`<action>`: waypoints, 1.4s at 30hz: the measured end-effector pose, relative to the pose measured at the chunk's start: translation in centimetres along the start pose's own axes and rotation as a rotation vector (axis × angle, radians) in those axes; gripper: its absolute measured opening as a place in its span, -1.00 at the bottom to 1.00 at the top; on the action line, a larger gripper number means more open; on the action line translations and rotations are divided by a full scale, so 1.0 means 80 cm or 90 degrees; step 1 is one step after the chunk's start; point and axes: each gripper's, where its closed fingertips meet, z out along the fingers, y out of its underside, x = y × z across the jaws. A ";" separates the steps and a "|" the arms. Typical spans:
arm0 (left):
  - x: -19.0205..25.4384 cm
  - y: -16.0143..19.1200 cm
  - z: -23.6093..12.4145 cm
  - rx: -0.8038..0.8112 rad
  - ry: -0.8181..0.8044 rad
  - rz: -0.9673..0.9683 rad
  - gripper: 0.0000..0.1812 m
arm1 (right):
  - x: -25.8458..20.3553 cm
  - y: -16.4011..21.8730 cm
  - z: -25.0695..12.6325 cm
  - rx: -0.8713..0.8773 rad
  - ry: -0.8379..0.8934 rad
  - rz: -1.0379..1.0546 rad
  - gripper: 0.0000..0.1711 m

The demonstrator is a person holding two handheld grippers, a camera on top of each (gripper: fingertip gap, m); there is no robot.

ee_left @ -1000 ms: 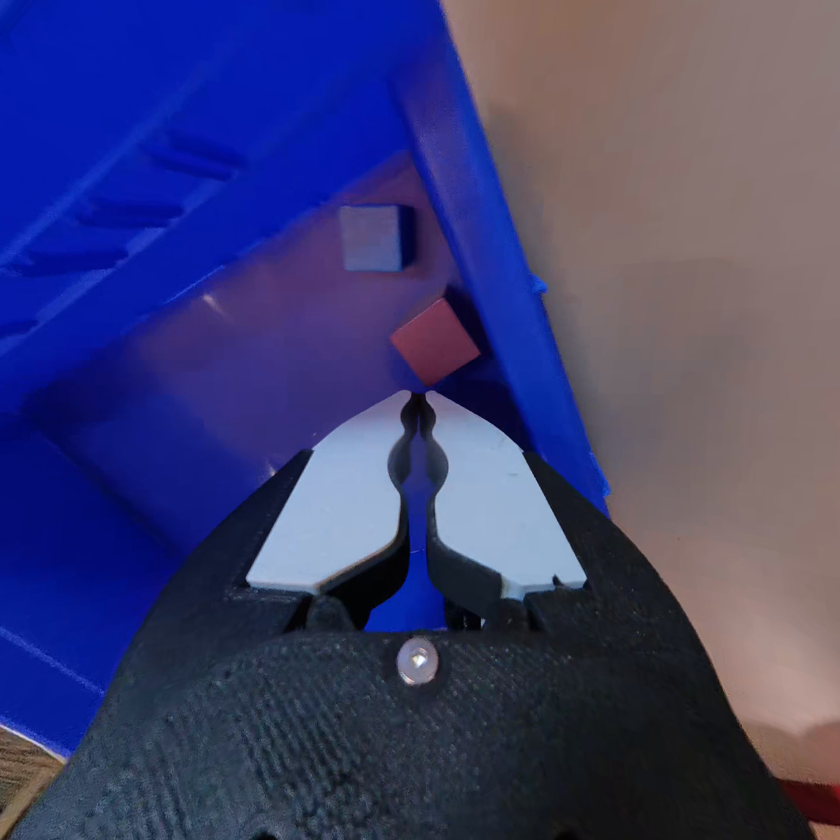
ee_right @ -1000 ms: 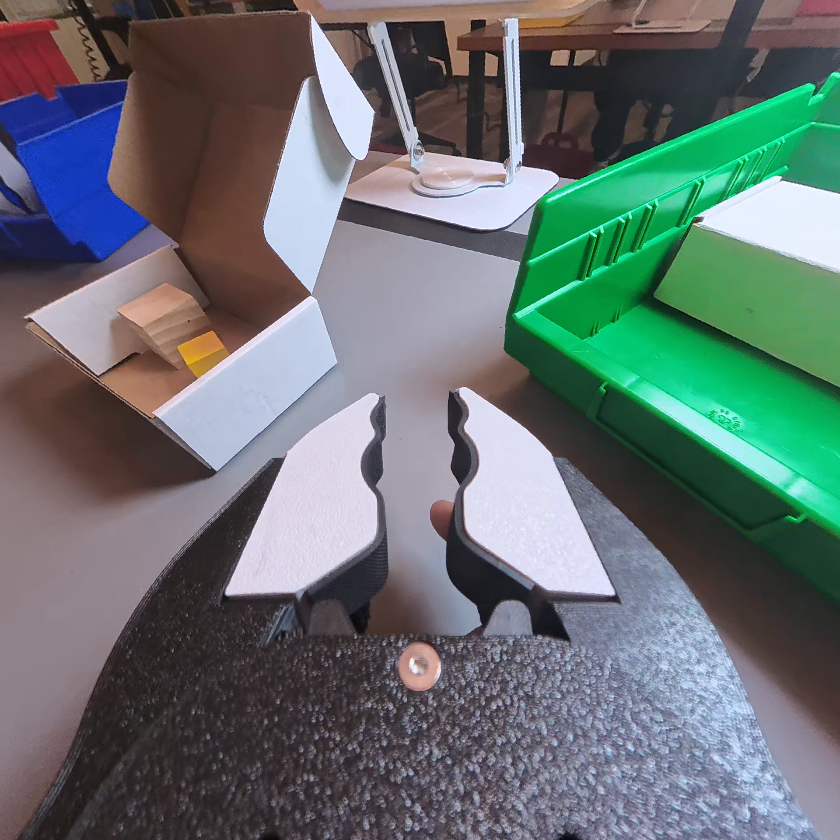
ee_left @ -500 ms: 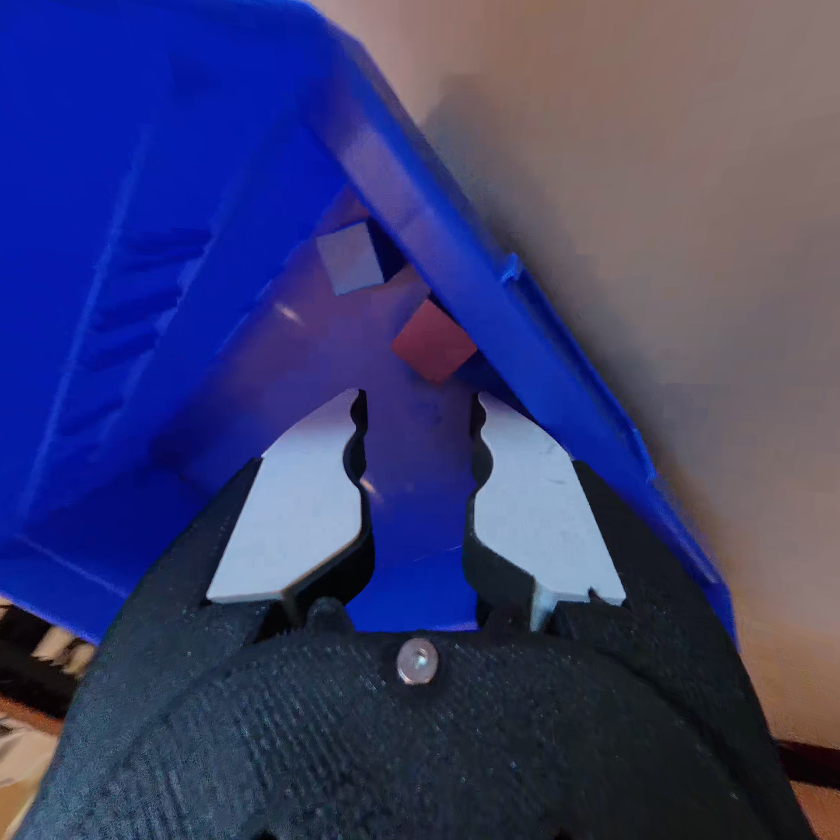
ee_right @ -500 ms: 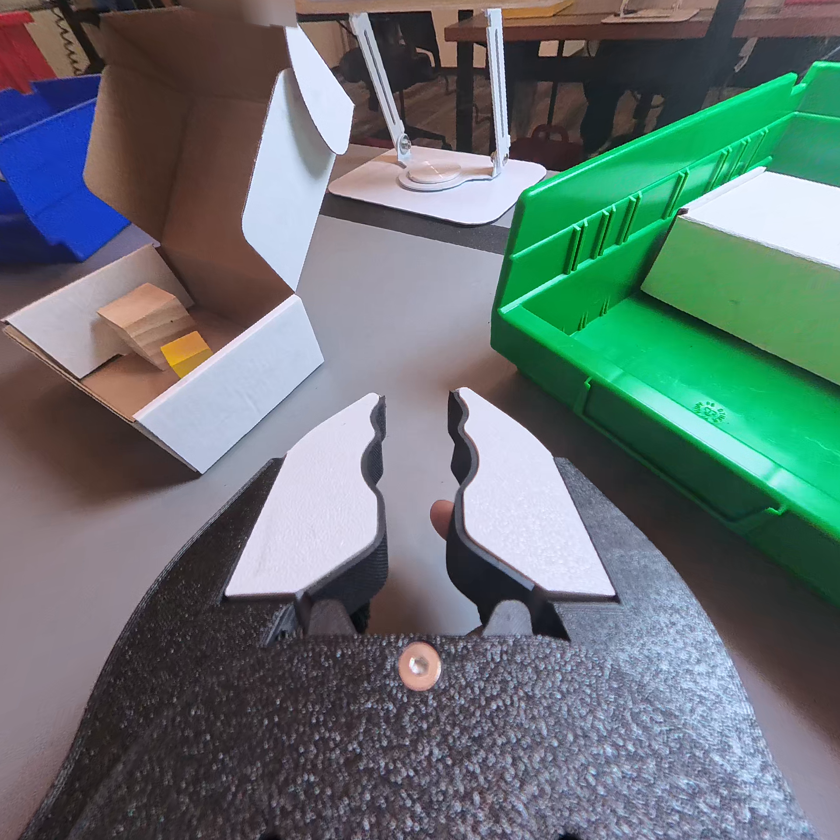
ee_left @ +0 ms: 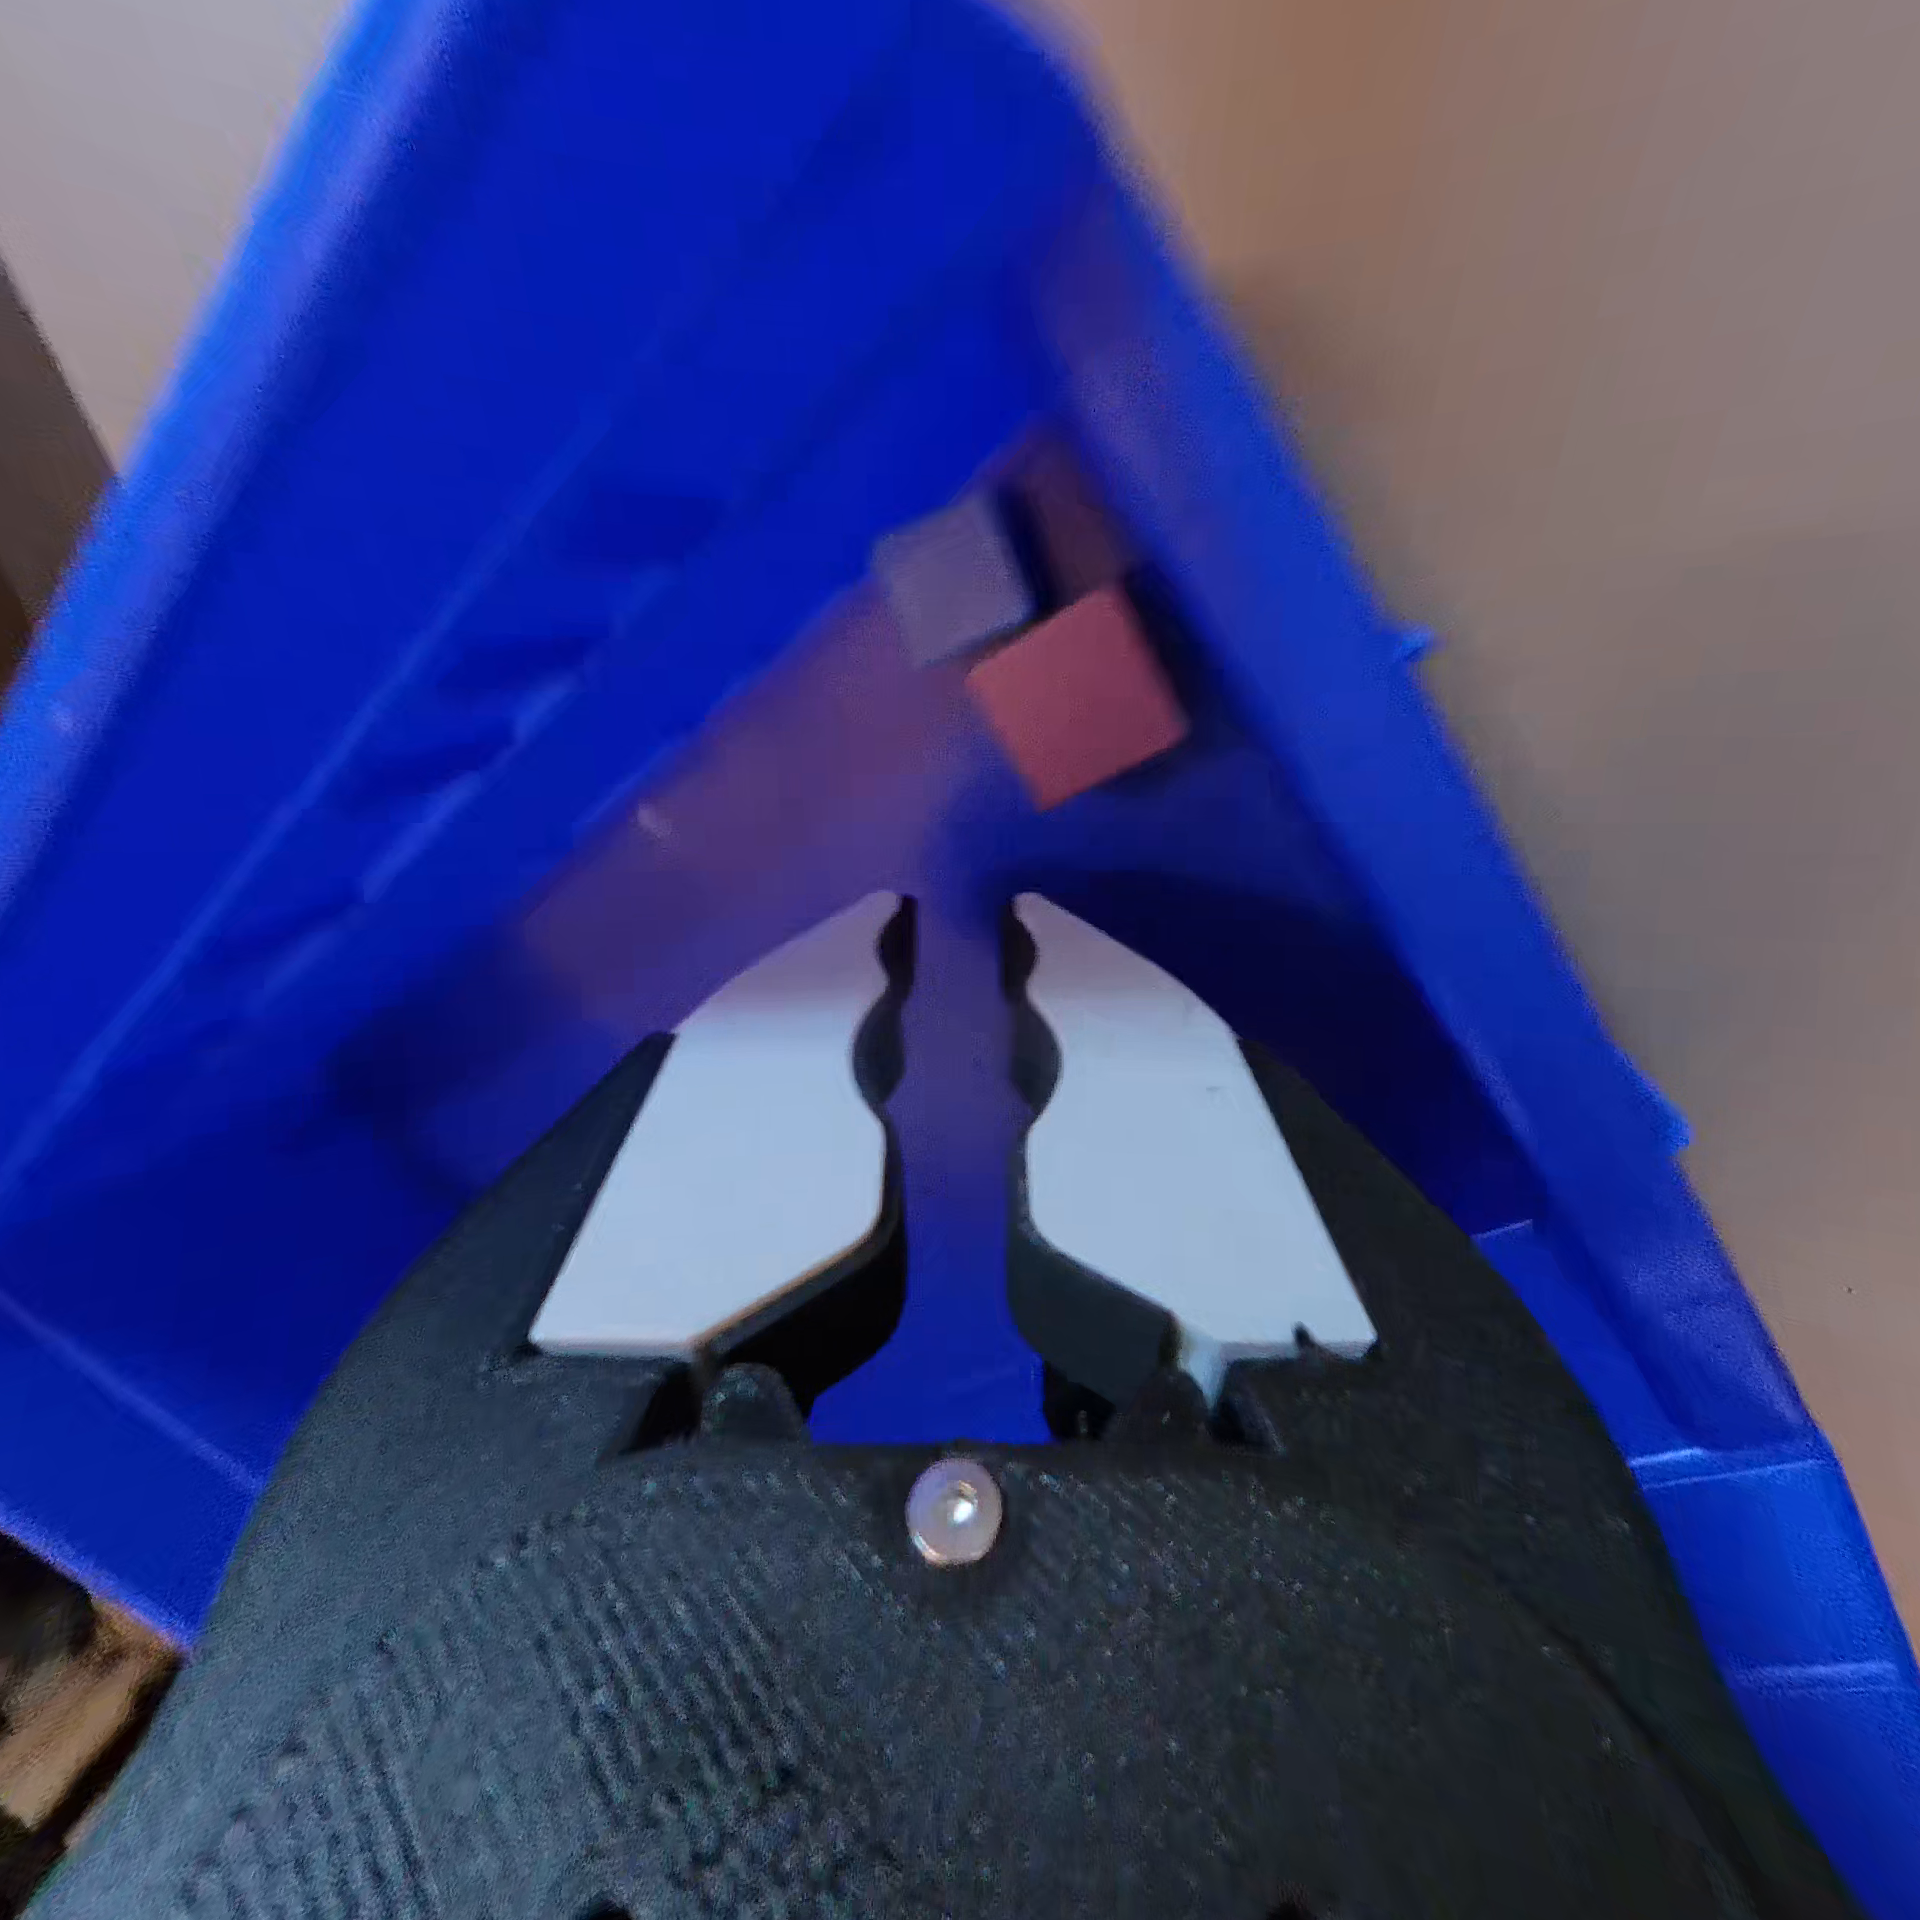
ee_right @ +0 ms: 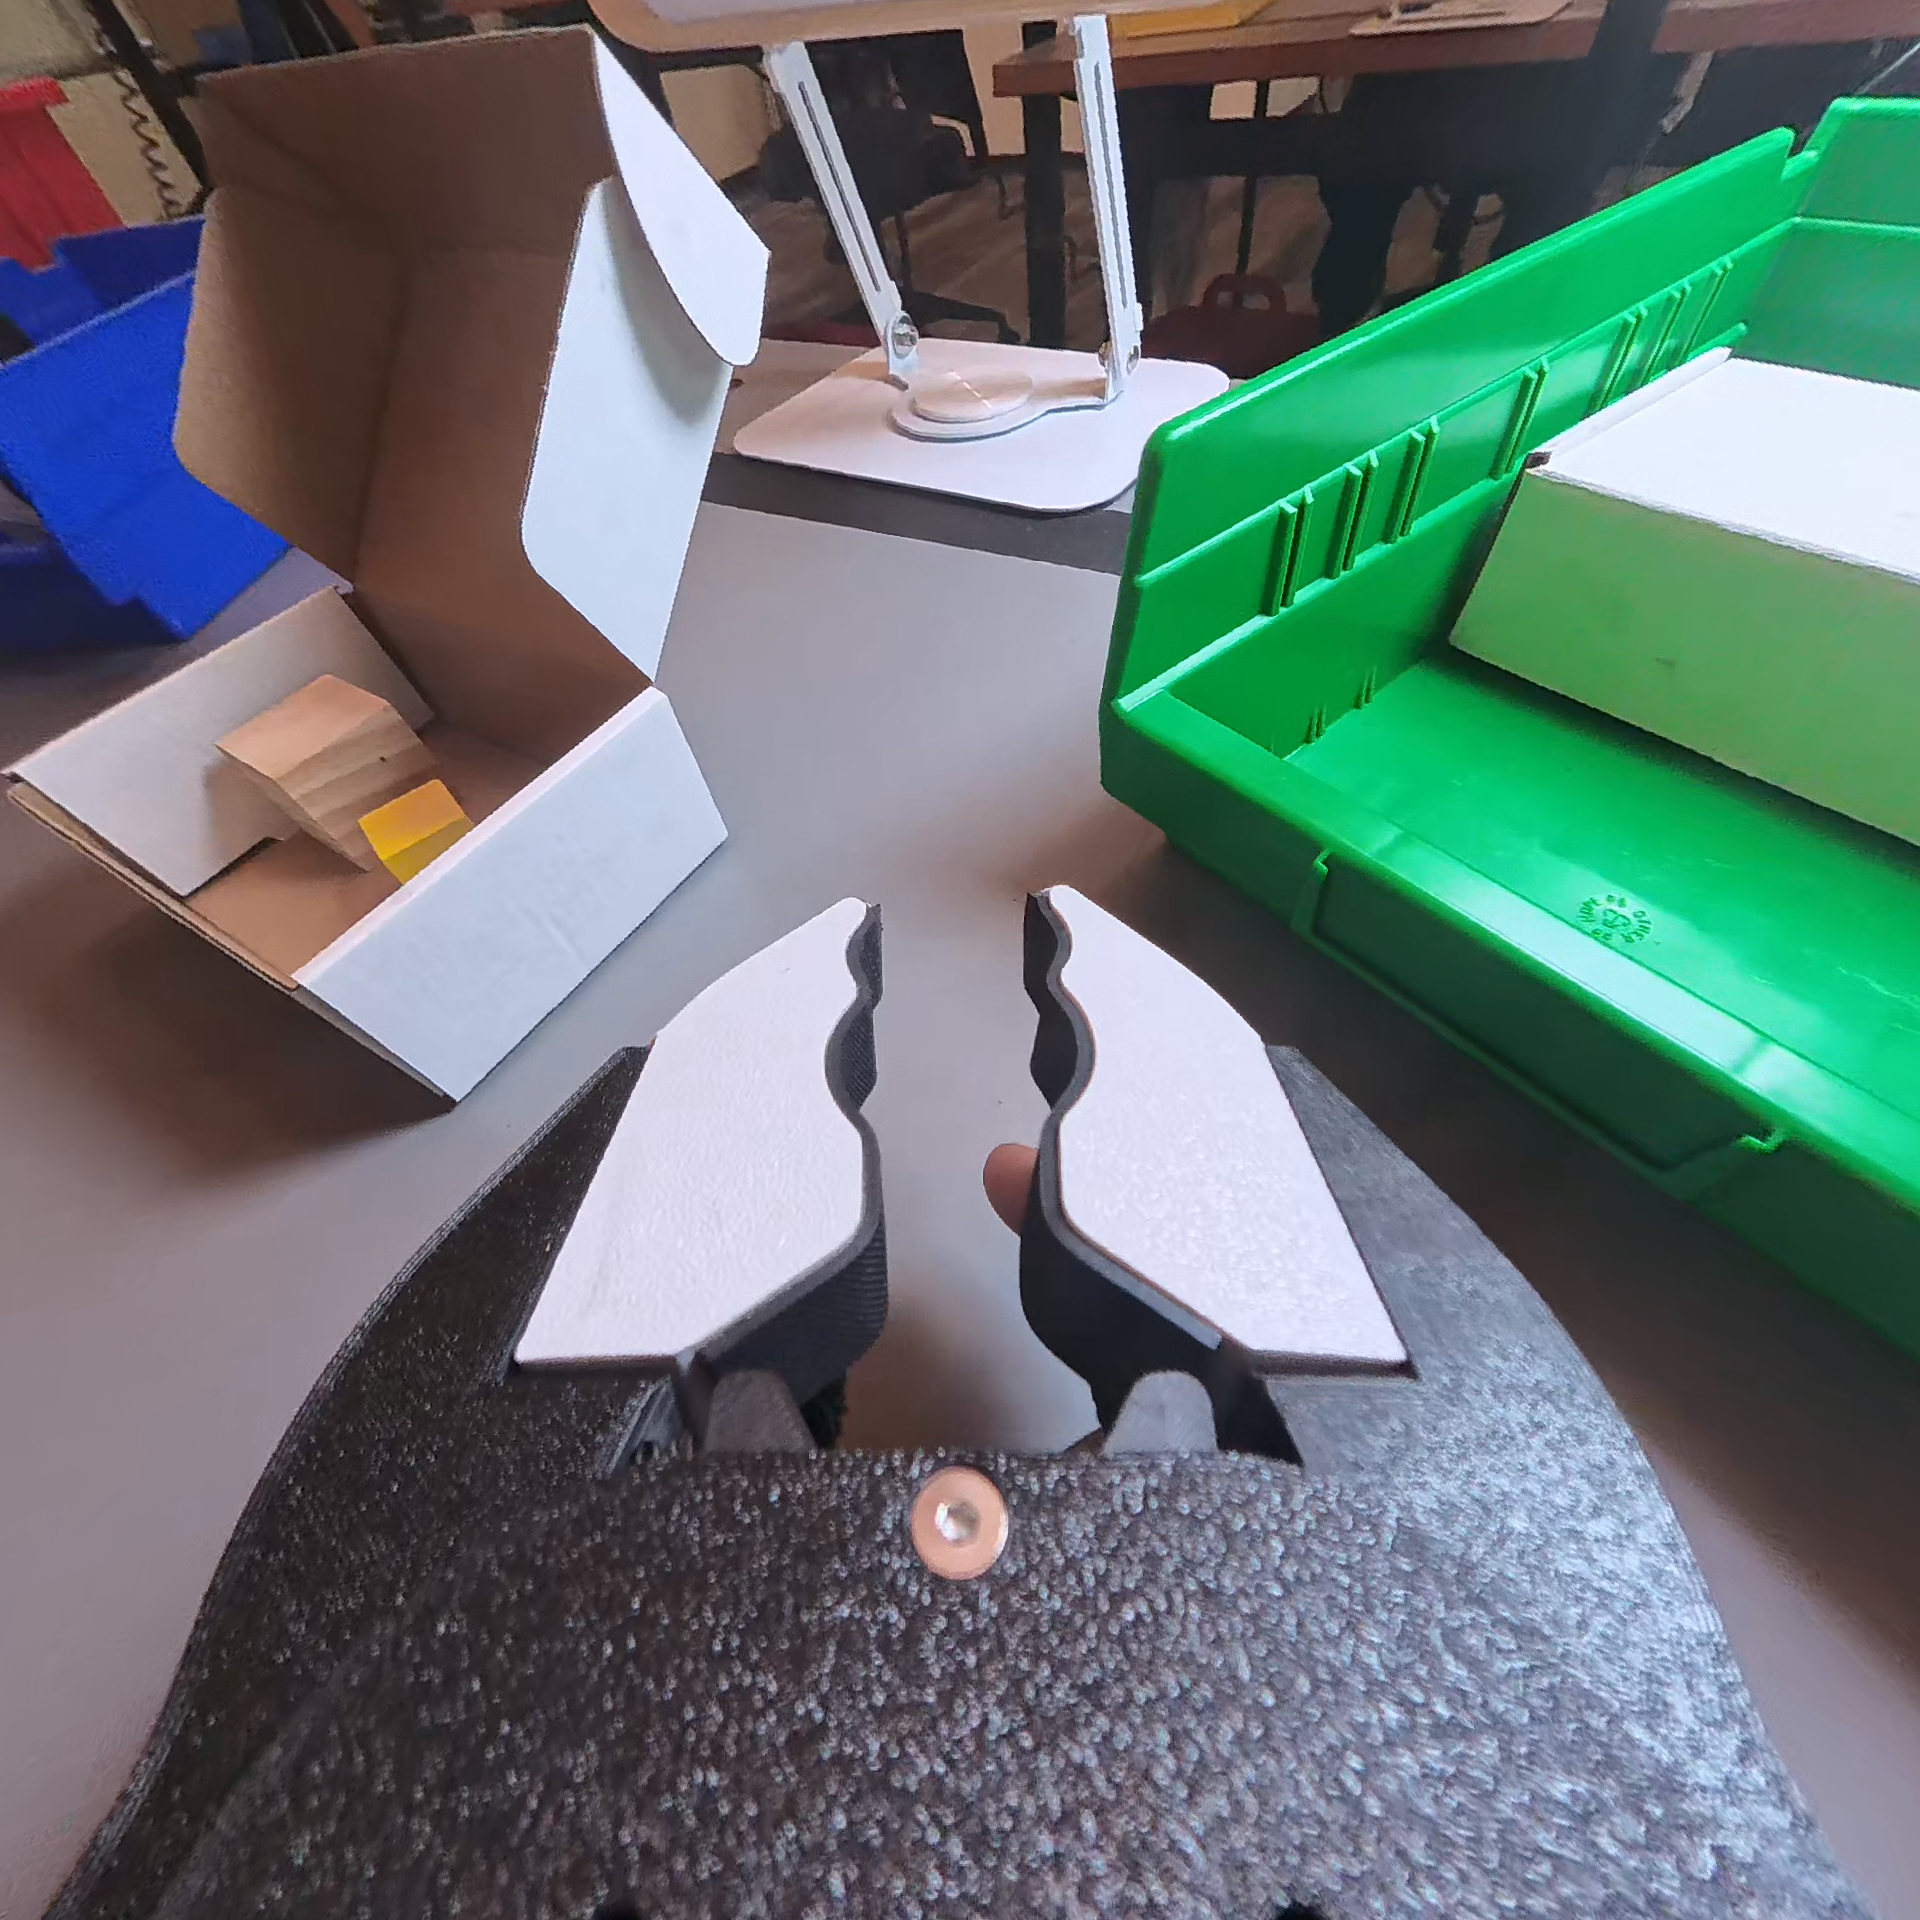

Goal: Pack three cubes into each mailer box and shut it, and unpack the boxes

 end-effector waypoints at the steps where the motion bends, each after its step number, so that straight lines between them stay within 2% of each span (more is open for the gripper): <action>1: -0.005 0.013 0.001 -0.019 -0.003 -0.031 -0.69 | 0.000 0.000 0.000 -0.001 -0.002 0.003 -0.70; 3: -0.010 0.012 -0.004 0.018 0.008 -0.086 -0.67 | 0.000 0.000 0.000 -0.001 -0.004 0.006 -0.70; 5: -0.013 -0.012 -0.014 0.090 0.029 -0.144 -0.68 | 0.000 0.000 0.000 0.000 -0.006 0.008 -0.70; 7: -0.009 -0.039 -0.020 0.142 0.096 -0.234 -0.61 | 0.001 0.000 0.000 -0.001 -0.006 0.011 -0.70; 10: -0.010 -0.057 -0.010 0.156 0.153 -0.338 -0.48 | 0.001 0.000 0.001 -0.001 -0.007 0.013 -0.70; 16: -0.001 -0.067 0.021 0.149 0.199 -0.381 -0.55 | 0.000 0.000 -0.001 0.000 -0.010 0.012 -0.70; 20: -0.009 -0.051 0.028 0.090 0.133 -0.309 -0.74 | 0.001 0.000 -0.001 0.001 -0.012 0.018 -0.70; 24: -0.029 -0.017 0.019 0.036 0.079 -0.314 -0.74 | 0.001 0.000 -0.001 0.002 -0.012 0.019 -0.70; 29: -0.081 0.012 -0.048 0.061 -0.009 -0.385 -0.75 | 0.001 0.000 -0.001 0.001 -0.015 0.023 -0.70; 32: -0.102 0.004 -0.097 0.094 -0.065 -0.407 -0.75 | 0.000 0.000 -0.001 0.002 -0.017 0.020 -0.71; 34: -0.106 -0.025 -0.127 0.134 -0.084 -0.411 -0.75 | -0.001 -0.001 -0.002 0.003 -0.020 0.014 -0.71; 37: -0.088 -0.107 -0.151 0.197 -0.078 -0.377 -0.75 | -0.004 -0.001 -0.002 0.003 -0.024 0.005 -0.71; 42: -0.026 -0.266 -0.121 0.214 -0.018 -0.237 -0.75 | -0.014 -0.008 -0.006 0.016 -0.034 -0.015 -0.70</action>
